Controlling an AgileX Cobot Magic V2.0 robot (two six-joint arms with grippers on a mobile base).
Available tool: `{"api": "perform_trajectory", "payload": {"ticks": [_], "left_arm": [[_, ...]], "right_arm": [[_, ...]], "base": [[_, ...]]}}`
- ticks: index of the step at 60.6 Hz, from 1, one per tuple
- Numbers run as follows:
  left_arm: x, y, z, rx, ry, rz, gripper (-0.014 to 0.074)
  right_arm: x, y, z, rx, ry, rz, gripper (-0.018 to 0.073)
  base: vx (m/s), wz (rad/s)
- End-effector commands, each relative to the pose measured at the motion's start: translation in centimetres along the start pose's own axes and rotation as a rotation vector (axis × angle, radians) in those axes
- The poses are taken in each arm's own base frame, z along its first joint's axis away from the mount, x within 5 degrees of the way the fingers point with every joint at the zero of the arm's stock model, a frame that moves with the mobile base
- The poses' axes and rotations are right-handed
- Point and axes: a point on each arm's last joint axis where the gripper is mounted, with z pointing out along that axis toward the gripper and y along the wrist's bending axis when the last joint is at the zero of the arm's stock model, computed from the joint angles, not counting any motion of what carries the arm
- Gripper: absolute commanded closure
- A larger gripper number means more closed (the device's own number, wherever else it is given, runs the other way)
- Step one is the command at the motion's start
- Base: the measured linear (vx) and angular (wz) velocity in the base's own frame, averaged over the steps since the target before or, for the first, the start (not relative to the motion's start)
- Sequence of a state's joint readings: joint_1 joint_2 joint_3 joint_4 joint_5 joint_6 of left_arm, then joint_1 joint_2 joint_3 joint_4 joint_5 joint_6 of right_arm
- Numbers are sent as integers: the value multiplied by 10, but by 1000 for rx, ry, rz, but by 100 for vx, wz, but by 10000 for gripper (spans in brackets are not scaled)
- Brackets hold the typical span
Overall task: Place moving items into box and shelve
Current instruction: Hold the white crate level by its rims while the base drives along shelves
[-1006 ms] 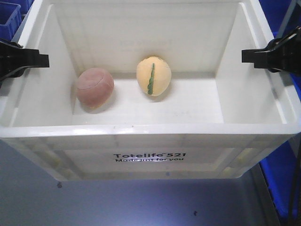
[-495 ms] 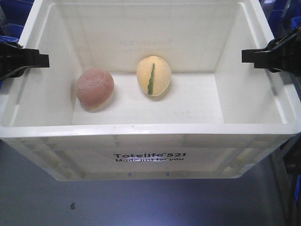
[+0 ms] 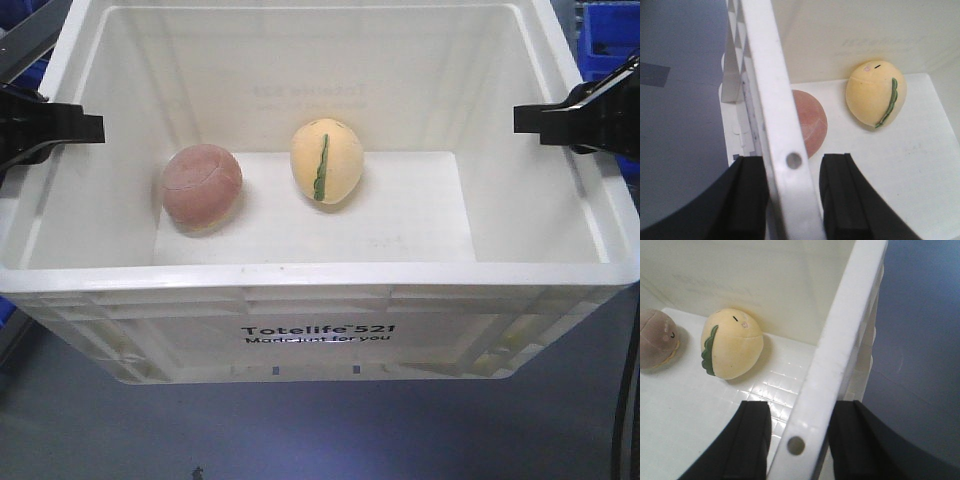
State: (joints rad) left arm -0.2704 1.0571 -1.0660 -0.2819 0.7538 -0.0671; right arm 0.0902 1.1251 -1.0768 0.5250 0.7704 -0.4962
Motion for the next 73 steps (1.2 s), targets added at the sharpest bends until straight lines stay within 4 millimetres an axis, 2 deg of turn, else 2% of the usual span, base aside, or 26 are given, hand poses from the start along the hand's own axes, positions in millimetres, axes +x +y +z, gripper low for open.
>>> {"api": "perform_trajectory", "payload": {"ticks": [1,32,73], "left_arm": [[-23,-15,-22,98,-214,-34,603],[-23,-15,-22,98,-214,-34,603],[-23,-15,-22,98,-214,-34,603]], "right_arm": [[-20,11,-19,-32,-161,-6,565],[-20,11,-19,-32,-161,-6,565],[-20,11,-19,-32,-161,-6,565]], "base": [[31,38],[28,46],[20,63]]}}
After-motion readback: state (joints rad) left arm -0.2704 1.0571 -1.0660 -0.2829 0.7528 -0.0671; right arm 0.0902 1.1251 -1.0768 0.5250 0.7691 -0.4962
